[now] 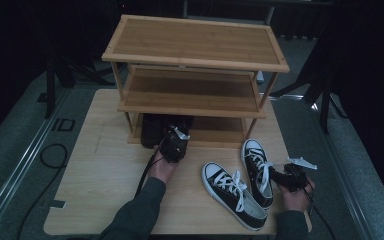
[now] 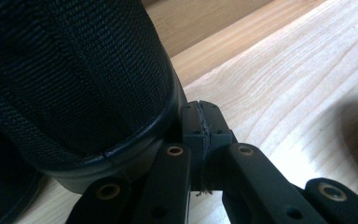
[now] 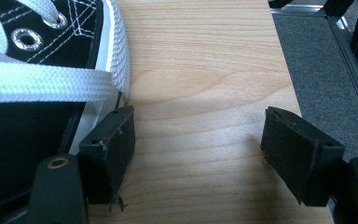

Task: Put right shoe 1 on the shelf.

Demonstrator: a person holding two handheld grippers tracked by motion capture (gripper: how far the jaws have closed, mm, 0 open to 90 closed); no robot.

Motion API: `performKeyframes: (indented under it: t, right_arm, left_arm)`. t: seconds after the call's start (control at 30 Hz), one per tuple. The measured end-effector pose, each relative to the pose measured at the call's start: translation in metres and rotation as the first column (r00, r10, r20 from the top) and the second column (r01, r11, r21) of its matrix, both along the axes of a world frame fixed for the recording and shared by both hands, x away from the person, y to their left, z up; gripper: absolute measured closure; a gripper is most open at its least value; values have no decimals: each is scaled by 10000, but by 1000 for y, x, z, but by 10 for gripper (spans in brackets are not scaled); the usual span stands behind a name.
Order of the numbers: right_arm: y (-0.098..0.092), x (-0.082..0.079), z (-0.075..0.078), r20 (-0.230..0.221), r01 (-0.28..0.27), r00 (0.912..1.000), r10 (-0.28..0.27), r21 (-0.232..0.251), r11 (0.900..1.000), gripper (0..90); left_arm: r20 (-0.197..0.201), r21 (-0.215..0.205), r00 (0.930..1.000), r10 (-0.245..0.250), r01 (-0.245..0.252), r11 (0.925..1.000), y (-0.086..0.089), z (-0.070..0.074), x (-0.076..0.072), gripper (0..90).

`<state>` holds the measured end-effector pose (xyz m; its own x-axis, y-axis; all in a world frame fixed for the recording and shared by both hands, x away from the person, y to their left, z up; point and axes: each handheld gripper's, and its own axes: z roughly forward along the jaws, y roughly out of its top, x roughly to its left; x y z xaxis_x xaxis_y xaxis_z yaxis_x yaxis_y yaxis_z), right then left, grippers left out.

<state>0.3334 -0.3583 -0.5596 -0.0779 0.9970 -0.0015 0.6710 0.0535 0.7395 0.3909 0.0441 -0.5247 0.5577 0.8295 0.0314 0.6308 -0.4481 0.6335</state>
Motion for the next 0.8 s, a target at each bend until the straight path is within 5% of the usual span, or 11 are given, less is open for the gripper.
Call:
performKeyframes:
  t: [0.57, 0.8]
  right_arm:
    - [0, 0, 0, -2, 1, 10000, -1, 1, 10000, 258]
    - [0, 0, 0, -2, 2, 10000, -2, 2, 10000, 258]
  left_arm:
    - [-95, -270, 9992, 376, -378, 9989, -1, -1, 13, 898]
    - [-49, -170, 9999, 153, -154, 9997, 1, -1, 12, 888]
